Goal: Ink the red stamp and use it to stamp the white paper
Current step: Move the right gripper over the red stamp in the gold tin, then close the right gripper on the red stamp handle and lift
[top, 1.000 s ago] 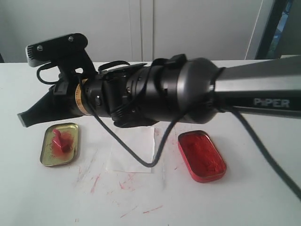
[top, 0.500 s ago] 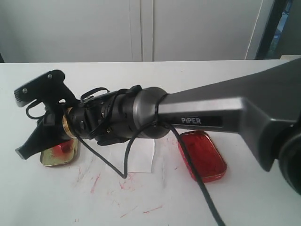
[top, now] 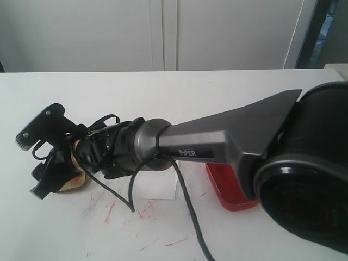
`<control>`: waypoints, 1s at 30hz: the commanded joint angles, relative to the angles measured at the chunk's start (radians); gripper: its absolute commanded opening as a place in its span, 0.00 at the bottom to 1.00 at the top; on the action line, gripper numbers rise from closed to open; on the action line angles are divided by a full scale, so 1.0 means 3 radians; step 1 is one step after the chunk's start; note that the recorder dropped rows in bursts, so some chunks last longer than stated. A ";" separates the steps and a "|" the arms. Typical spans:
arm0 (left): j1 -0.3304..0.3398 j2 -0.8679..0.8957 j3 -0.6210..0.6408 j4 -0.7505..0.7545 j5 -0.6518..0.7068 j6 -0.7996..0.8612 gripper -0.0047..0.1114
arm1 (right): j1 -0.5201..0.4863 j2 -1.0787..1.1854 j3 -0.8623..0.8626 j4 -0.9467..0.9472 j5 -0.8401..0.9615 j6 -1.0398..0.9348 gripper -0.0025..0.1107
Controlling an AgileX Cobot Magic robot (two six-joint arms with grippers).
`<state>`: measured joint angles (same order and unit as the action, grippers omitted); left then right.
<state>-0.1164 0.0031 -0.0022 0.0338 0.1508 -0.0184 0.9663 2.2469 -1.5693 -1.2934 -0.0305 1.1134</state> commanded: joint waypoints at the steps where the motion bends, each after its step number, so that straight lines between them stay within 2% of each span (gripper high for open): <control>1: -0.0026 -0.0010 0.0007 -0.0001 -0.0003 -0.0011 0.04 | -0.0003 0.0134 -0.0164 -0.0012 0.0102 -0.0038 0.68; 9: -0.0026 -0.0010 0.0007 -0.0001 -0.0003 -0.0011 0.04 | -0.0003 0.0331 -0.0288 -0.0012 0.0351 -0.0024 0.67; 13: -0.0026 -0.0010 0.0007 -0.0001 -0.0003 -0.0011 0.04 | -0.0003 0.0336 -0.0288 -0.0012 0.0462 0.0123 0.54; 16: -0.0026 -0.0010 0.0007 -0.0001 -0.0003 -0.0011 0.04 | -0.0003 0.0336 -0.0288 -0.0012 0.0427 0.0140 0.49; 30: -0.0026 -0.0010 0.0007 -0.0001 -0.0003 -0.0011 0.04 | -0.0003 0.0352 -0.0466 -0.0012 0.0401 0.0140 0.47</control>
<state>-0.1164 0.0031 -0.0022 0.0338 0.1508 -0.0184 0.9663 2.3506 -1.7018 -1.2934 0.0791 1.1512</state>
